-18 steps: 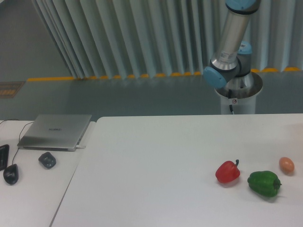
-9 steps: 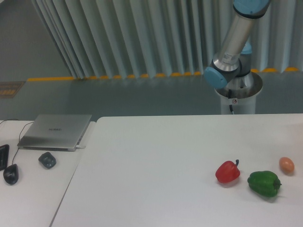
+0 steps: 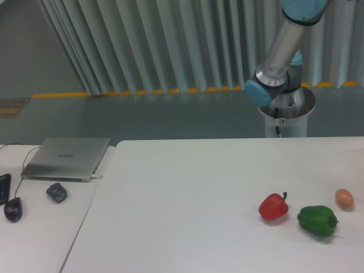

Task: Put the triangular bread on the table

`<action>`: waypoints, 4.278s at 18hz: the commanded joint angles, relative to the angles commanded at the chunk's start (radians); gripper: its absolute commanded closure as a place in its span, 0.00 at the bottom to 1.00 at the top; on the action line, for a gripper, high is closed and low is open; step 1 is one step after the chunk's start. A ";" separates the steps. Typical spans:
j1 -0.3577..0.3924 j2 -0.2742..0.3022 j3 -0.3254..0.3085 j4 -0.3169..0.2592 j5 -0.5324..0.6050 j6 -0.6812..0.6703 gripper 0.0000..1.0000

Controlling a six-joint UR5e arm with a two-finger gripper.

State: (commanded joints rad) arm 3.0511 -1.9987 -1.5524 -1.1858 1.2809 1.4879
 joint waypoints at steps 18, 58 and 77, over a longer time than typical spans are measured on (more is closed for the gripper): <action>0.009 0.005 -0.002 0.000 0.002 0.020 0.80; -0.460 0.374 -0.112 -0.235 0.256 -0.084 0.76; -0.552 0.330 -0.106 -0.118 0.327 -0.130 0.00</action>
State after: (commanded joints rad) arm 2.4988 -1.6690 -1.6583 -1.3039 1.6076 1.3575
